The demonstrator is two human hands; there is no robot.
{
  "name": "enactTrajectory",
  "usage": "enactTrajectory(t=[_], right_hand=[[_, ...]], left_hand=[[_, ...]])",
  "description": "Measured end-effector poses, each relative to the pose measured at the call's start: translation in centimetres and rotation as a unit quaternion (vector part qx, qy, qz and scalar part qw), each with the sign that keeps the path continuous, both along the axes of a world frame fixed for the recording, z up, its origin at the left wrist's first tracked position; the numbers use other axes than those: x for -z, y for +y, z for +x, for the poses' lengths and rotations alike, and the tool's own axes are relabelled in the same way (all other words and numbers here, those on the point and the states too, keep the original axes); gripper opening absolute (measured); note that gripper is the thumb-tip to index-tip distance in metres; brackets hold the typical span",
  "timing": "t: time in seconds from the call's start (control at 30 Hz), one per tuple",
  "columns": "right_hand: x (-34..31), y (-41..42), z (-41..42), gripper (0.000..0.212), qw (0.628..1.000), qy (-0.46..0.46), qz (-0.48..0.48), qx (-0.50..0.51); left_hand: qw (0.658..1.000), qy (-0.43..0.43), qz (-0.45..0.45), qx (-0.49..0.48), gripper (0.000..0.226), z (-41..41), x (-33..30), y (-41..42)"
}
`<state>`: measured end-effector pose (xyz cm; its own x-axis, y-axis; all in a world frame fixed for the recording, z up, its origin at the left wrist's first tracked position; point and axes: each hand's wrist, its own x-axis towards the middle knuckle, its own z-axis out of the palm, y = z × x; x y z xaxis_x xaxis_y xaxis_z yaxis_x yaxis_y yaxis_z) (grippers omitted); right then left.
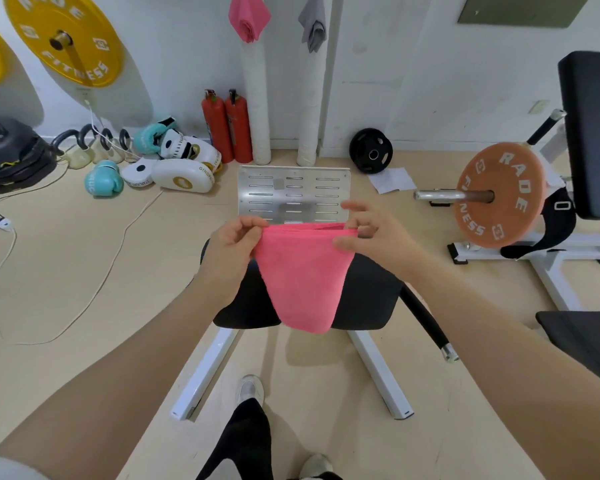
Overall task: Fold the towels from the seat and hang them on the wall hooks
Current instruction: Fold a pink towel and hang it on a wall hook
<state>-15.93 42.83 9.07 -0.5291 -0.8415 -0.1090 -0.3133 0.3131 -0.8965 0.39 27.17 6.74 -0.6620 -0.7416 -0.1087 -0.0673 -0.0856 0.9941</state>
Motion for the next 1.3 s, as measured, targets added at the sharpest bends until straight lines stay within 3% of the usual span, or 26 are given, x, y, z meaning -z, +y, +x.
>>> enactTrajectory(t=[0.07,0.17,0.27,0.4,0.47,0.6,0.7,0.87,1.07,1.23,1.3], right_hand=[[0.1,-0.8,-0.1,0.018,0.988,-0.144,-0.053,0.000],[1.0,-2.9,-0.3,0.014,0.972,-0.208,-0.097,0.046],[2.1,-6.0,-0.8,0.018,0.971,-0.177,-0.085,0.132],[0.4,-10.8,-3.2,0.021,0.975,-0.043,-0.068,0.209],[-1.8,-12.9,-4.5,0.026,0.968,-0.003,-0.108,0.228],[-4.6,-15.7,-6.0,0.027,0.950,-0.019,-0.193,0.245],[-3.2,-15.8,-5.6,0.022,0.963,-0.058,-0.150,0.218],[2.7,-13.2,-2.7,0.025,0.982,-0.161,0.023,0.092],[9.3,-10.2,1.4,0.011,0.977,-0.092,0.189,-0.034],[12.7,-8.7,4.3,0.011,0.968,-0.042,0.234,-0.080],[13.5,-8.2,5.0,0.012,0.963,-0.023,0.246,-0.111]], left_hand=[[1.000,0.005,-0.007,-0.003,0.028,0.1,-0.1,-0.8],[0.999,-0.002,-0.008,-0.031,0.027,-0.7,0.7,-2.4],[0.997,-0.013,0.018,-0.073,0.028,-2.9,1.4,-4.1],[0.998,-0.010,-0.022,-0.063,0.029,-7.1,-0.6,-8.2],[0.998,0.010,-0.049,-0.049,0.030,-9.0,-2.5,-11.0],[0.996,0.066,-0.061,-0.027,0.032,-11.4,-5.1,-14.8],[0.998,0.044,-0.047,-0.026,0.033,-10.8,-3.2,-15.4],[0.997,-0.064,0.019,0.022,0.036,-6.4,3.3,-13.6],[0.962,-0.232,-0.080,0.121,0.035,0.6,9.1,-10.1],[0.948,-0.256,-0.068,0.176,0.039,4.4,11.1,-6.3],[0.929,-0.303,-0.094,0.191,0.031,5.5,12.1,-5.6]])
